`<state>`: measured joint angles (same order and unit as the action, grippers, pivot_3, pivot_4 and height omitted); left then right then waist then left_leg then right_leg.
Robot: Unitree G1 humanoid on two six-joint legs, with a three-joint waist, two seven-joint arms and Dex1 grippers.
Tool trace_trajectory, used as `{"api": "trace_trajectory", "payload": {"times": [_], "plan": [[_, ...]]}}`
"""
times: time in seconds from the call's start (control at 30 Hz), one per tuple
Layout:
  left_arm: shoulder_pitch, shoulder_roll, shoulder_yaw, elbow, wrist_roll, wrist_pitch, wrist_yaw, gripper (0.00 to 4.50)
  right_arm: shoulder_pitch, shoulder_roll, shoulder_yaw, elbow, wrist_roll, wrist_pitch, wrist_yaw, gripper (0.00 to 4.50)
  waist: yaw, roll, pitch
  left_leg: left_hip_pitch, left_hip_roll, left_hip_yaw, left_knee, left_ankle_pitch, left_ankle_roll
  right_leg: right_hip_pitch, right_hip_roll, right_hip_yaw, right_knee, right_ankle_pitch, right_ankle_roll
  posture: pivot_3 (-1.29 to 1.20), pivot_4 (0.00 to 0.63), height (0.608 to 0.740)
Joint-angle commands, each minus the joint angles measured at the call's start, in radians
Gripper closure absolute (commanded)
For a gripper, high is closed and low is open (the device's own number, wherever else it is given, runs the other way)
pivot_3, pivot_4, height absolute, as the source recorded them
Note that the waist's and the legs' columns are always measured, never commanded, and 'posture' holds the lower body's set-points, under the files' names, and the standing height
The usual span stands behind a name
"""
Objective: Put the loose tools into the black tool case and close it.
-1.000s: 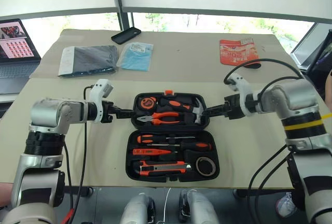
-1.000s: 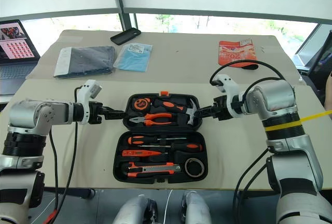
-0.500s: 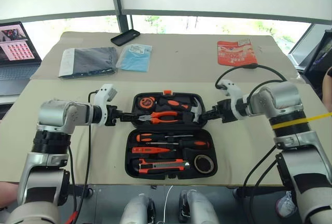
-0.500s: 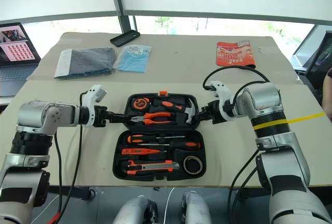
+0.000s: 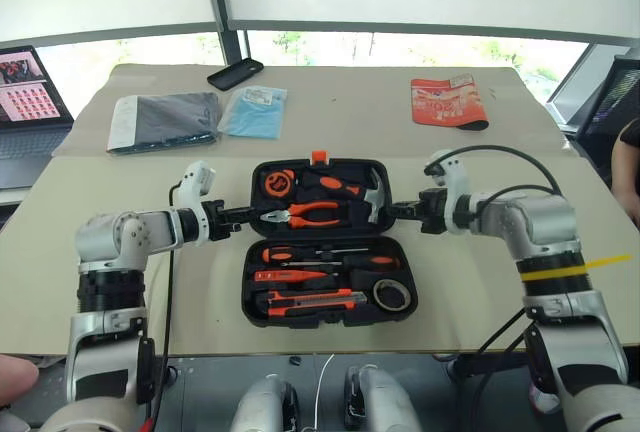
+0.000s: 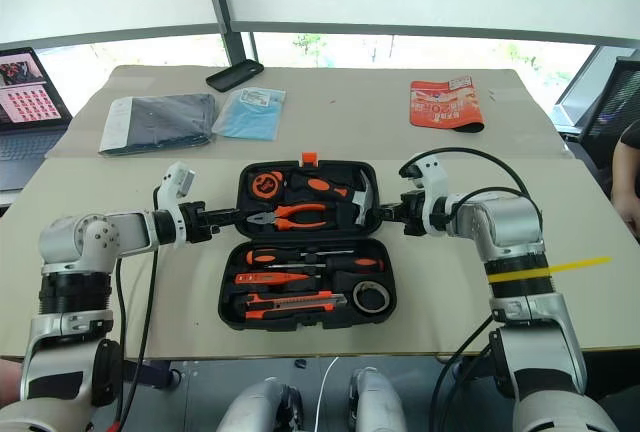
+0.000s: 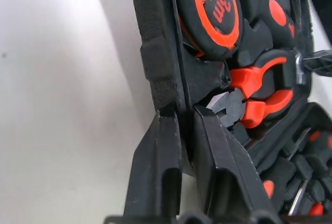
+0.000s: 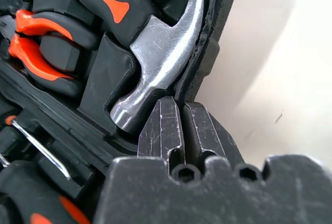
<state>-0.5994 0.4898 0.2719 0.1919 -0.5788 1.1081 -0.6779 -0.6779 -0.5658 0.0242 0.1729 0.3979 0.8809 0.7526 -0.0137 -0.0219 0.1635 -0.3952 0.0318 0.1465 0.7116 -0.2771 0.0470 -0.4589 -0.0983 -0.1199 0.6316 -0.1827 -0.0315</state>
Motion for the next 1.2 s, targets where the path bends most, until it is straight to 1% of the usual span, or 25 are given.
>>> {"api": "trace_trajectory", "payload": {"times": [0.03, 0.1, 0.17, 0.23, 0.3, 0.37, 0.4, 0.47, 0.57, 0.6, 0.63, 0.7, 0.73, 0.77, 0.8, 0.83, 0.87, 0.9, 1.03, 1.2], "plan": [[0.056, -0.002, 0.078, -0.092, 0.002, -0.314, -0.08, 3.97, 0.072, -0.021, -0.076, -0.133, -0.046, -0.344, 0.031, 4.5, 0.001, 0.0, 0.0, 0.0, 0.0, 0.0, -0.001, 0.0, 0.0, 0.0, 0.0, 0.0, 0.0, 0.0, 0.0, 0.0, 0.15, 0.74], [0.106, -0.003, 0.066, -0.119, 0.03, -0.479, -0.139, 3.97, 0.136, -0.045, -0.053, -0.151, -0.107, -0.521, 0.055, 4.5, 0.001, 0.0, 0.0, -0.001, 0.001, 0.0, -0.001, 0.001, 0.001, -0.001, 0.0, -0.001, -0.002, 0.001, -0.002, 0.0, 0.15, 0.74], [0.184, -0.006, 0.04, -0.13, 0.085, -0.681, -0.204, 3.97, 0.215, -0.068, -0.03, -0.151, -0.186, -0.732, 0.065, 4.5, 0.005, 0.0, 0.0, -0.001, 0.0, 0.0, -0.002, 0.001, 0.001, -0.001, 0.002, -0.001, -0.002, 0.003, -0.006, 0.0, 0.15, 0.74], [0.274, 0.001, 0.017, -0.153, 0.116, -0.817, -0.274, 3.97, 0.301, -0.09, -0.024, -0.157, -0.257, -0.944, 0.066, 4.5, 0.008, 0.0, 0.0, -0.001, 0.0, 0.001, -0.002, 0.001, 0.002, -0.001, 0.002, -0.001, -0.004, 0.003, -0.006, 0.0, 0.15, 0.74], [0.333, 0.0, 0.012, -0.164, 0.133, -0.911, -0.3, 3.97, 0.368, -0.095, -0.03, -0.158, -0.29, -1.096, 0.059, 4.5, 0.008, 0.0, 0.0, -0.001, -0.001, 0.002, -0.003, -0.001, 0.005, 0.0, 0.002, -0.001, -0.005, 0.003, -0.006, 0.0, 0.15, 0.74], [0.387, 0.01, 0.0, -0.159, 0.166, -1.015, -0.326, 3.97, 0.43, -0.114, -0.006, -0.122, -0.366, -1.255, 0.038, 4.5, 0.008, 0.0, 0.0, -0.001, -0.001, 0.003, -0.003, -0.002, 0.006, 0.0, 0.002, -0.001, -0.007, 0.001, -0.003, 0.0, 0.15, 0.74], [0.401, 0.013, -0.004, -0.153, 0.175, -1.045, -0.33, 3.97, 0.445, -0.118, 0.001, -0.105, -0.388, -1.301, 0.032, 4.5, 0.008, 0.0, 0.0, -0.002, 0.0, 0.003, -0.002, -0.002, 0.007, 0.0, 0.002, -0.001, -0.007, -0.001, 0.0, 0.0, 0.15, 0.74], [0.426, 0.014, -0.004, -0.13, 0.183, -1.097, -0.339, 3.97, 0.46, -0.116, 0.011, -0.081, -0.432, -1.366, 0.003, 4.5, 0.008, 0.0, 0.0, 0.0, 0.0, 0.003, -0.002, -0.002, 0.007, 0.001, 0.002, 0.0, -0.007, -0.001, 0.001, 0.0, 0.15, 0.74], [0.466, 0.009, 0.0, -0.119, 0.174, -1.119, -0.34, 3.97, 0.458, -0.106, 0.018, -0.062, -0.475, -1.418, -0.041, 4.5, 0.002, 0.0, 0.0, 0.003, 0.002, 0.003, -0.002, -0.003, 0.003, 0.002, 0.0, 0.001, -0.006, -0.001, 0.001, 0.0, 0.15, 0.74], [0.472, 0.012, 0.002, -0.126, 0.155, -1.086, -0.336, 3.97, 0.45, -0.106, 0.023, -0.051, -0.477, -1.415, -0.044, 4.5, 0.001, 0.0, 0.0, 0.005, 0.002, 0.003, -0.002, -0.004, 0.002, 0.003, -0.002, 0.002, -0.005, -0.001, 0.001, 0.0, 0.15, 0.74], [0.473, 0.019, 0.006, -0.138, 0.127, -1.042, -0.334, 3.97, 0.441, -0.105, 0.026, -0.036, -0.476, -1.413, -0.045, 4.5, 0.001, 0.0, 0.0, 0.006, 0.003, 0.003, -0.002, -0.008, 0.005, 0.004, -0.002, 0.002, -0.003, -0.001, 0.001, 0.0, 0.15, 0.74], [0.476, 0.046, 0.001, -0.159, 0.109, -0.998, -0.353, 3.45, 0.417, -0.104, 0.035, -0.008, -0.472, -1.4, -0.039, 4.5, 0.002, 0.0, 0.0, 0.006, 0.003, 0.002, -0.002, -0.008, 0.004, 0.003, -0.001, 0.002, -0.002, -0.001, 0.001, 0.0, 0.15, 0.74], [0.477, 0.059, -0.005, -0.163, 0.123, -1.011, -0.359, 3.3, 0.405, -0.101, 0.038, 0.002, -0.468, -1.393, -0.037, 4.5, 0.002, 0.0, 0.0, 0.006, 0.004, 0.002, -0.002, -0.007, 0.005, 0.003, 0.0, 0.002, -0.002, -0.001, 0.001, 0.0, 0.15, 0.74], [0.477, 0.062, -0.008, -0.164, 0.135, -1.03, -0.357, 2.98, 0.395, -0.1, 0.041, 0.01, -0.466, -1.393, -0.036, 4.5, 0.001, 0.0, 0.0, 0.006, 0.004, 0.001, -0.002, -0.005, 0.007, 0.003, 0.001, 0.001, -0.002, -0.001, 0.001, 0.0, 0.15, 0.74], [0.473, 0.055, -0.006, -0.167, 0.134, -1.033, -0.34, 2.48, 0.385, -0.099, 0.045, 0.019, -0.466, -1.393, -0.037, 4.5, 0.001, 0.0, 0.0, 0.006, 0.005, 0.002, -0.002, -0.005, 0.008, 0.003, 0.002, 0.001, -0.002, -0.001, 0.001, 0.0, 0.15, 0.74], [0.469, 0.047, -0.005, -0.168, 0.138, -1.036, -0.315, 2.38, 0.378, -0.097, 0.049, 0.025, -0.466, -1.393, -0.038, 4.5, 0.001, 0.0, 0.0, 0.006, 0.005, 0.001, -0.002, -0.004, 0.01, 0.003, 0.002, 0.002, -0.002, -0.002, 0.001, 0.0, 0.15, 0.74], [0.462, 0.032, -0.007, -0.175, 0.129, -1.038, -0.301, 1.98, 0.371, -0.094, 0.052, 0.031, -0.464, -1.395, -0.038, 4.5, 0.001, 0.0, 0.0, 0.006, 0.005, 0.001, -0.003, -0.004, 0.011, 0.003, 0.002, 0.002, -0.002, -0.002, 0.001, 0.0, 0.15, 0.74], [0.457, 0.022, -0.014, -0.185, 0.122, -1.031, -0.291, 1.81, 0.366, -0.091, 0.055, 0.034, -0.463, -1.394, -0.038, 4.5, 0.002, 0.0, 0.0, 0.006, 0.005, 0.002, -0.003, -0.004, 0.011, 0.003, 0.002, 0.002, -0.002, -0.001, 0.001, 0.0, 0.15, 0.74], [0.43, -0.011, -0.054, -0.202, 0.148, -1.049, -0.259, 1.81, 0.361, -0.088, 0.064, 0.035, -0.459, -1.394, -0.031, 4.5, 0.002, 0.0, 0.0, 0.005, 0.005, 0.003, -0.003, -0.001, 0.007, 0.003, 0.001, 0.003, -0.003, -0.001, 0.0, 0.0, 0.15, 0.74], [0.368, -0.03, -0.087, -0.136, 0.182, -1.079, -0.231, 1.81, 0.364, -0.099, 0.063, 0.037, -0.458, -1.403, -0.023, 4.5, 0.001, 0.0, 0.0, 0.005, 0.004, 0.003, -0.003, -0.001, 0.007, 0.003, 0.002, 0.004, -0.003, -0.001, 0.0, 0.0, 0.15, 0.74]]}}
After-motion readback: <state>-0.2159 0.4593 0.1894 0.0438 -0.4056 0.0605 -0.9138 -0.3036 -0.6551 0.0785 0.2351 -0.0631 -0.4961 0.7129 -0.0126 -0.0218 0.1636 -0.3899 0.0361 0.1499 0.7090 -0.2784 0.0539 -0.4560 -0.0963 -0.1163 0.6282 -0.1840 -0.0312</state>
